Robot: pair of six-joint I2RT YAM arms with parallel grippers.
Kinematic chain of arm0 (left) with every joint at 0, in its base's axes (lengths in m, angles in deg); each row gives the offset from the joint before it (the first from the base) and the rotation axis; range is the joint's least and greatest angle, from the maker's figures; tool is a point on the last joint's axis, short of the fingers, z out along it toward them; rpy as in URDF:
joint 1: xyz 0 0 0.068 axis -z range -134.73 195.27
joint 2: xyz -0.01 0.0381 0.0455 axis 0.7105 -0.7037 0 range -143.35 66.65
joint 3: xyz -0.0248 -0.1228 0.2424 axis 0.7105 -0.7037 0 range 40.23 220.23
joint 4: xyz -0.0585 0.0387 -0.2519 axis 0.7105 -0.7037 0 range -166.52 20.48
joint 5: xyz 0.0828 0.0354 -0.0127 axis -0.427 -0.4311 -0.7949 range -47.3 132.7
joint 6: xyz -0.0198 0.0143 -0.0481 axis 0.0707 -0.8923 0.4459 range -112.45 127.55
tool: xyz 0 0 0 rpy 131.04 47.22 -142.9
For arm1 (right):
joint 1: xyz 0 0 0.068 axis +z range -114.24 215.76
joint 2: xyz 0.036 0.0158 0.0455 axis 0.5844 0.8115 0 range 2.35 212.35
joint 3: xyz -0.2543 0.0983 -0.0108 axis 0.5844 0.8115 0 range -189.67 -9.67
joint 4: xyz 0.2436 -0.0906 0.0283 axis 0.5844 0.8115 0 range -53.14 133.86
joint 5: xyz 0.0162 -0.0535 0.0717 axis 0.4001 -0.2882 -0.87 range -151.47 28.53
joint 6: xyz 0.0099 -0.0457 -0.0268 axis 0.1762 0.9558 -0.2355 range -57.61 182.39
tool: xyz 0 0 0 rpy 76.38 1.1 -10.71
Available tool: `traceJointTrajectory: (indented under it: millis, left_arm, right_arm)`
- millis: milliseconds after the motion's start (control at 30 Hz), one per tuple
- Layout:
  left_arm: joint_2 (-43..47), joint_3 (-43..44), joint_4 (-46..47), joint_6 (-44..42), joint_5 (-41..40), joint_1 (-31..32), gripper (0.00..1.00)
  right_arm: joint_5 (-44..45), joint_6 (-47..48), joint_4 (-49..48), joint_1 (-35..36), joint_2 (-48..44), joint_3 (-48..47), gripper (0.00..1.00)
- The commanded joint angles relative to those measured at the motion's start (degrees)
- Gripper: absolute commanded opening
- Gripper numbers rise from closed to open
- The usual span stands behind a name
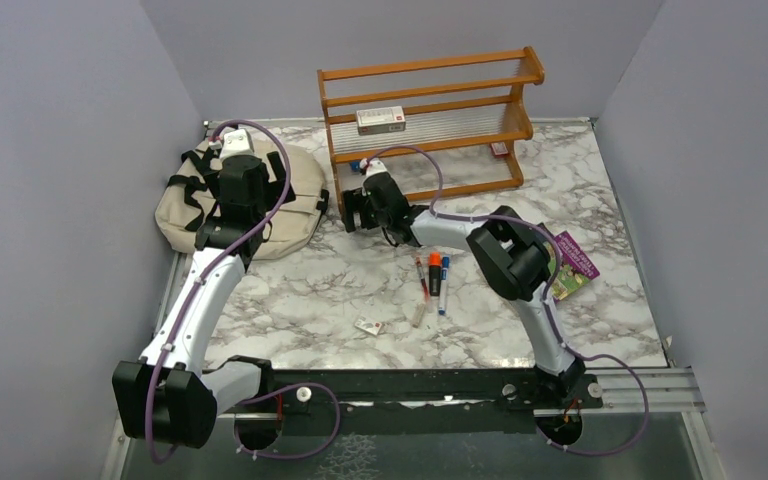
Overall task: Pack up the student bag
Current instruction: Adjust the distractor at the center of the board.
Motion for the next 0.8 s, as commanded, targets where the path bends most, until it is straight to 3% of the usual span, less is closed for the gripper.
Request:
traceJointTrajectory:
  millis: [0,400,600,767]
  left_arm:
    - [1.6,-0.5,-0.2,0.7,-3.5,-0.3,0.99]
    - [-0.5,-1.1,0.7,0.4,-0.7,-0.4,0.99]
    - [-6.0,-0.7,1.1,-1.0,7.1,0.3,0.99]
    - [-12.3,1.0,-2.3,-0.6,2.9,5.9,0.99]
  right_arm:
    - [0.7,1.8,1.6,-2.9,5.0,-6.9,0.90]
    - [-14.4,4.6,10.4,-9.3,16.1,-27.6,0.93]
    - [-17.8,2.5,3.5,-9.2,4.2,-12.6,0.94]
    - [-16.7,0.3,2.0,-9.3,-9.0,1.1,0.95]
